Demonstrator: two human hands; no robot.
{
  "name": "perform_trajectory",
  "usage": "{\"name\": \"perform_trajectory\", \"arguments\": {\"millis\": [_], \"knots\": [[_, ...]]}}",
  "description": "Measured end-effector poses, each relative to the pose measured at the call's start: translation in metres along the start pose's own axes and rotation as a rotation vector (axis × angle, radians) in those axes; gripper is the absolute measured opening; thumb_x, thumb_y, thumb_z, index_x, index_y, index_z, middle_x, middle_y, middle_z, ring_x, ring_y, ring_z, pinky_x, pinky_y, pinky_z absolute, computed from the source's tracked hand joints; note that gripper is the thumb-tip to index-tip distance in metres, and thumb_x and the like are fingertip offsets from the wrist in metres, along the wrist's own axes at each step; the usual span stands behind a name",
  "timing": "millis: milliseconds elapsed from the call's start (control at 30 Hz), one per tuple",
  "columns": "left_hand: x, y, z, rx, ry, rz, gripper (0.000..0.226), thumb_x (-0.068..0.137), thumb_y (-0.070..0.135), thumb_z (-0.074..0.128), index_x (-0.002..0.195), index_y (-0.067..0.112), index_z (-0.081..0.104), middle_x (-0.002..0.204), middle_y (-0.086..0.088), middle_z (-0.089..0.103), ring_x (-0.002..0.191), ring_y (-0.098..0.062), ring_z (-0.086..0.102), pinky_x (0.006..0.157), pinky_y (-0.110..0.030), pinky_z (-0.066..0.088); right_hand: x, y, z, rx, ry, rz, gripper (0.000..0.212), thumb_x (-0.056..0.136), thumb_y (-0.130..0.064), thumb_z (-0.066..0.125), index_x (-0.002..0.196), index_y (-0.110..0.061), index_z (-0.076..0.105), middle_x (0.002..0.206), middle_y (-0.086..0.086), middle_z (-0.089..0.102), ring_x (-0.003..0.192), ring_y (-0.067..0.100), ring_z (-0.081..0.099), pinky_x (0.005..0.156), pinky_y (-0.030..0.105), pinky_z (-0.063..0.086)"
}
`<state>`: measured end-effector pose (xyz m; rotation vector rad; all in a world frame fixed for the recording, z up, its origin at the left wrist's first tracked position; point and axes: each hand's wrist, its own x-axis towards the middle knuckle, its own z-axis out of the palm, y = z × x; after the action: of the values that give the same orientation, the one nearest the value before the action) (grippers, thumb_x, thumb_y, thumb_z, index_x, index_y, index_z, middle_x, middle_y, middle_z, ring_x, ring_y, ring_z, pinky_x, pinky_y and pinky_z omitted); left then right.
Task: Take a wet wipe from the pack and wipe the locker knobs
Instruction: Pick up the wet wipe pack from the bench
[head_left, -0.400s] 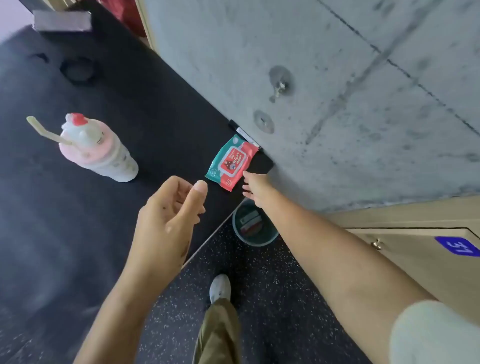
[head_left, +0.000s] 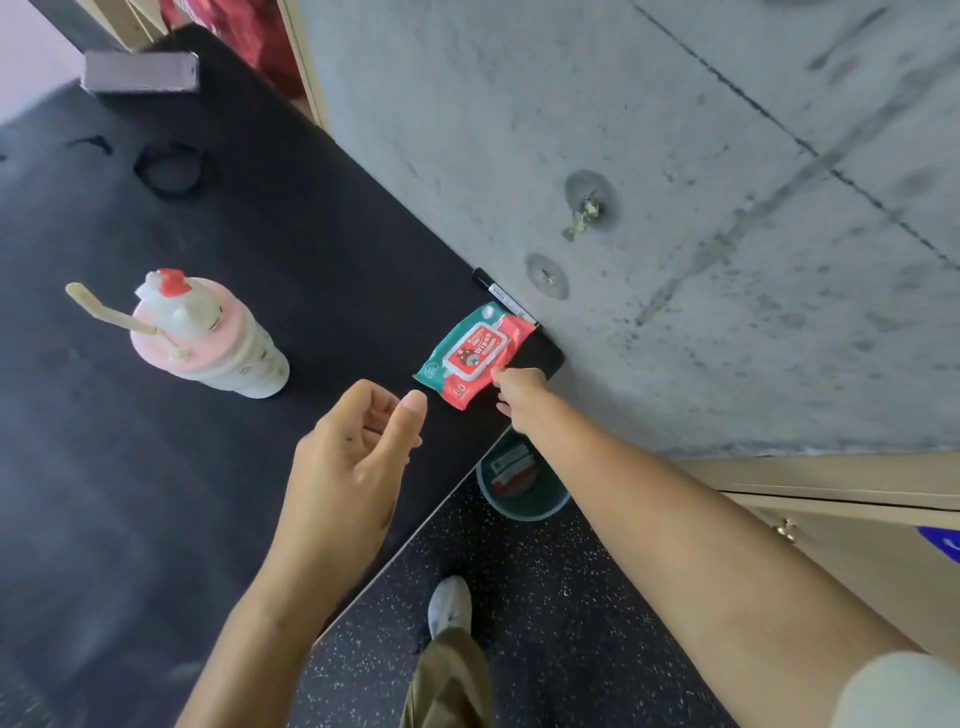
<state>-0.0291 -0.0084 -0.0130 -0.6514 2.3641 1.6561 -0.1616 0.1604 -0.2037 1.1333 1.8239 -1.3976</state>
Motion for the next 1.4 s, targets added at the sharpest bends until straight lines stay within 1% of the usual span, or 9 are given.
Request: {"name": "perform_trajectory", "arguments": {"millis": [133,233,367,633,800,1033,1133,1200,1400], "knots": [[-0.003,0.022,0.0,0.06,0.006,0.026,0.033,0.098,0.049,0.056,0.086,0.019,0.061,0.061,-0.002,0.057,0.045,-0.006,0.047,0.043,-0.017,0.036,-0.058,0.004,-0.026,0.089,-0.12,-0.165,0.017,0.098,-0.017,0.059,0.111,-0.007,0.061,0.114,0.01,0.071,0.093,0.017,0.07,0.081,0.03,0.06],[-0.009,0.041,0.008,0.242,-0.02,0.104,0.028,0.096,0.056,0.054,0.089,0.029,0.057,0.105,0.015,0.058,0.084,-0.009,0.061,0.064,-0.03,0.052,-0.137,0.012,-0.066,0.087,-0.207,-0.351,0.022,0.097,-0.028,0.061,0.113,-0.013,0.061,0.112,0.005,0.075,0.097,0.017,0.074,0.092,0.04,0.058],[-0.041,0.083,0.029,0.338,-0.152,0.176,0.03,0.095,0.058,0.056,0.097,0.029,0.053,0.126,0.018,0.043,0.106,-0.011,0.055,0.083,-0.033,0.055,-0.252,0.026,-0.132,0.178,-0.261,-0.558,0.02,0.095,-0.029,0.062,0.11,-0.016,0.065,0.109,0.01,0.076,0.102,0.027,0.073,0.099,0.05,0.052],[-0.151,0.176,0.067,0.364,-0.331,0.415,0.043,0.084,0.068,0.059,0.092,0.027,0.047,0.102,0.012,0.059,0.084,-0.009,0.061,0.067,-0.034,0.055,-0.384,0.056,-0.248,0.249,-0.124,-0.823,0.012,0.098,-0.021,0.059,0.103,-0.014,0.065,0.1,0.009,0.075,0.1,0.026,0.071,0.095,0.05,0.054],[-0.218,0.212,0.092,0.445,-0.324,0.583,0.044,0.086,0.067,0.057,0.092,0.024,0.05,0.093,0.009,0.058,0.076,-0.012,0.056,0.061,-0.029,0.043,-0.43,0.079,-0.312,0.297,-0.097,-0.898,0.011,0.098,-0.009,0.056,0.102,-0.005,0.065,0.093,0.006,0.078,0.089,0.016,0.074,0.077,0.024,0.056],[-0.271,0.228,0.104,0.075,-0.32,0.595,0.014,0.099,0.03,0.039,0.09,0.028,0.049,0.071,0.005,0.063,0.054,-0.017,0.047,0.05,-0.04,0.042,-0.461,0.109,-0.381,0.444,-0.066,-0.91,0.016,0.094,-0.014,0.056,0.097,0.001,0.061,0.096,0.015,0.072,0.087,0.025,0.07,0.079,0.032,0.058],[-0.285,0.231,0.108,0.11,-0.281,0.728,0.043,0.1,0.007,0.039,0.133,0.035,0.042,0.12,-0.001,0.07,0.086,-0.018,0.07,0.072,-0.044,0.06,-0.472,0.118,-0.394,0.431,-0.099,-0.94,0.017,0.093,-0.018,0.056,0.097,-0.002,0.061,0.096,0.012,0.073,0.088,0.022,0.07,0.079,0.03,0.057],[-0.29,0.234,0.115,0.3,-0.17,0.867,0.073,0.093,-0.006,0.044,0.152,0.036,0.035,0.155,-0.004,0.048,0.131,-0.021,0.057,0.097,-0.035,0.052,-0.475,0.12,-0.395,0.424,-0.102,-0.96,0.017,0.093,-0.018,0.056,0.097,-0.002,0.06,0.095,0.01,0.073,0.088,0.02,0.07,0.08,0.03,0.056],[-0.302,0.234,0.129,0.537,-0.019,1.212,0.051,0.098,0.007,0.046,0.147,0.015,0.056,0.159,-0.006,0.049,0.154,-0.026,0.035,0.128,-0.04,0.019,-0.489,0.118,-0.395,0.502,-0.17,-0.977,0.023,0.092,-0.019,0.055,0.102,0.001,0.06,0.095,0.012,0.073,0.086,0.022,0.069,0.08,0.03,0.057]]}}
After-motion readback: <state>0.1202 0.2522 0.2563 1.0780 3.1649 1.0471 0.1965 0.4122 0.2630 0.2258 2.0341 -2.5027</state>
